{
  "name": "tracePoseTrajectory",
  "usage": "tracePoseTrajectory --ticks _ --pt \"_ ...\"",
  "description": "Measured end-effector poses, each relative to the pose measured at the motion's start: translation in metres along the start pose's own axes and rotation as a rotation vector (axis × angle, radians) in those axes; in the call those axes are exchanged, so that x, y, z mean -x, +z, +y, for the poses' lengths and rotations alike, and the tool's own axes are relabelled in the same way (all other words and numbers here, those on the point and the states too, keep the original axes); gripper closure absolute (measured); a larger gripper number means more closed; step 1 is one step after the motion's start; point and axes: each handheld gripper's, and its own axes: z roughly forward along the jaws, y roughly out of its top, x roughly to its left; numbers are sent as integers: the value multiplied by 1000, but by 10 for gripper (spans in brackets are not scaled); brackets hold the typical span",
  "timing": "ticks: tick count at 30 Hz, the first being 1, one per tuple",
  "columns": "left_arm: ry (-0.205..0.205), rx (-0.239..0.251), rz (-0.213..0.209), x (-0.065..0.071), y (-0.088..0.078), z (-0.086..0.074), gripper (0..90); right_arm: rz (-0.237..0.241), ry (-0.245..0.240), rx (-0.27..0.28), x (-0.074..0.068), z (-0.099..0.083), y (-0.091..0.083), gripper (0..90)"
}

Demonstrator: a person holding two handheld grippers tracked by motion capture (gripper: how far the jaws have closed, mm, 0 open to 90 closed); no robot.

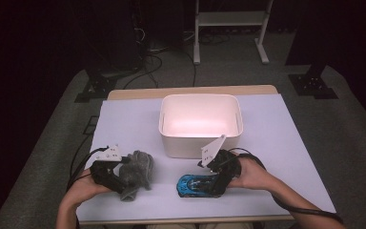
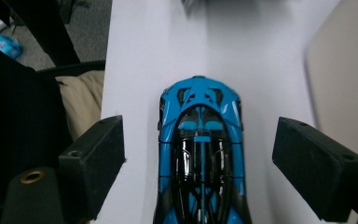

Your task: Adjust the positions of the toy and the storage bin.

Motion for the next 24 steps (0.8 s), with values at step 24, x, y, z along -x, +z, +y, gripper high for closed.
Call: tracePoseTrajectory --ticks 24 --pt "5 -12 -14 0 2 -1 66 -11 39 -36 8 -26 48 140"
